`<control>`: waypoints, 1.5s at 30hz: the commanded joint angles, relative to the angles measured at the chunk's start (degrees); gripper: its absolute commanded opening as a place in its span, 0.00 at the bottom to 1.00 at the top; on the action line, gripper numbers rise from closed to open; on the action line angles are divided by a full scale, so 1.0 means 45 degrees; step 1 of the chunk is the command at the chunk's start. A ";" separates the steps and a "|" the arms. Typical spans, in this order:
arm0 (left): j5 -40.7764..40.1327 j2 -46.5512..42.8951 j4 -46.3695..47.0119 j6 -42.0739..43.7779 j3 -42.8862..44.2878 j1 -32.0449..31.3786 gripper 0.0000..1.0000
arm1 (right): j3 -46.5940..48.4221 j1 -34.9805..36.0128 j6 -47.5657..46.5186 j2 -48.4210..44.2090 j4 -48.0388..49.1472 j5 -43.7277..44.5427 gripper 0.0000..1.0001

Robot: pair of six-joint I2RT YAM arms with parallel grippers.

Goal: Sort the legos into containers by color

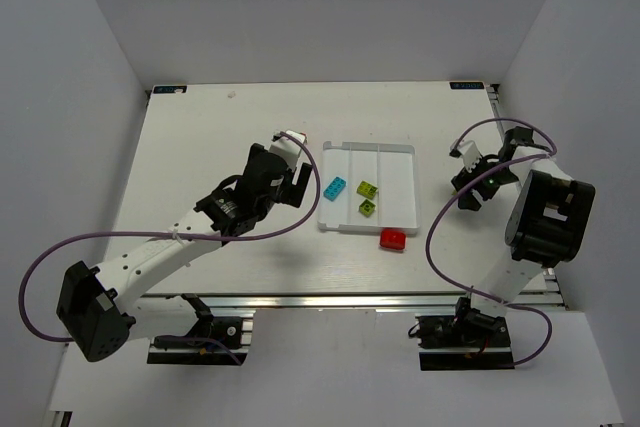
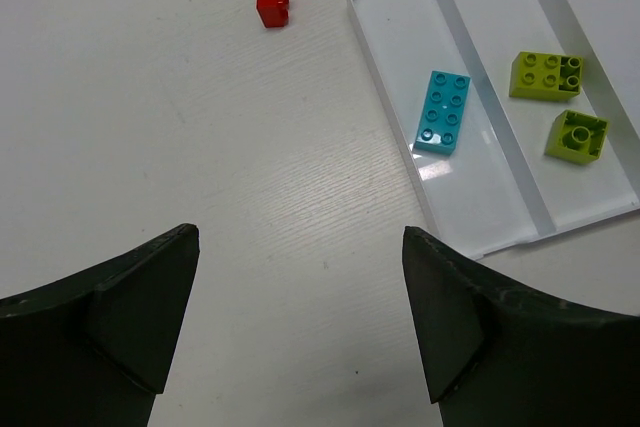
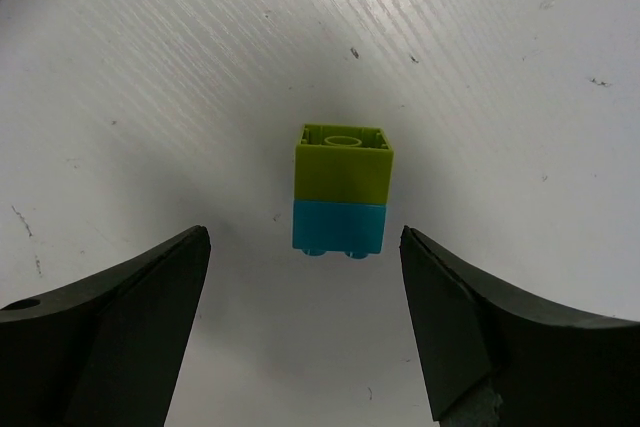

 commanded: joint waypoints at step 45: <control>1.1622 0.2867 0.4901 -0.6800 0.1271 -0.0803 0.84 | -0.3061 0.1259 -0.1670 -0.8111 -0.3351 -0.6947 0.00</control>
